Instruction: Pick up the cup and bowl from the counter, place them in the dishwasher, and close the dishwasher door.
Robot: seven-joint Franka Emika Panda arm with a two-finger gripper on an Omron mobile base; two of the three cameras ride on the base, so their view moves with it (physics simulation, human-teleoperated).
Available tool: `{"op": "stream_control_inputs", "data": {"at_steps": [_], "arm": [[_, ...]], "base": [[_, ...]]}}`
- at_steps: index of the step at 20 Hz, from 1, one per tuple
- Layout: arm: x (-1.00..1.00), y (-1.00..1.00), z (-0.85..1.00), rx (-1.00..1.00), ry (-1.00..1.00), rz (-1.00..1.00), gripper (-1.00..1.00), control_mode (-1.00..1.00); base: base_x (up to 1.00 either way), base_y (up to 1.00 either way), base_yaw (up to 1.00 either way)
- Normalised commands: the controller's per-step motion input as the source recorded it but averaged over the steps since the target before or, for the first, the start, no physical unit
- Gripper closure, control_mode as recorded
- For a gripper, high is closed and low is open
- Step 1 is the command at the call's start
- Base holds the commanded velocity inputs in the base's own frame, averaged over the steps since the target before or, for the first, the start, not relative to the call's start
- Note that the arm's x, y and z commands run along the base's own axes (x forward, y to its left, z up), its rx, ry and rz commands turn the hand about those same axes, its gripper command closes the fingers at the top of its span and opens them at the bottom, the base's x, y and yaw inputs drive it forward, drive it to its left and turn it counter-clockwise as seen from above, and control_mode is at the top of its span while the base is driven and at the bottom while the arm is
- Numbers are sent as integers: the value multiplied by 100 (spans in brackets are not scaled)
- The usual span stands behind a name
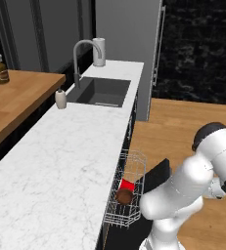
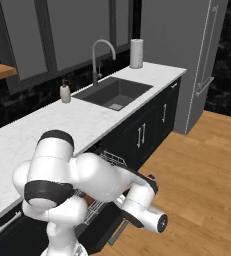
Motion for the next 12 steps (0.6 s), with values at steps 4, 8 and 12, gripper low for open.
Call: {"op": "stream_control_inputs", "data": {"at_steps": [4,8,12], "arm": [[-1,-89,-24,46,-1,3,-100,-100],[0,-73,-54,50,1,8,-100,-100],[0,-84,-54,47,0,12,-100,-100]], "base": [[0,0,0],[0,0,0],[0,0,0]]}}
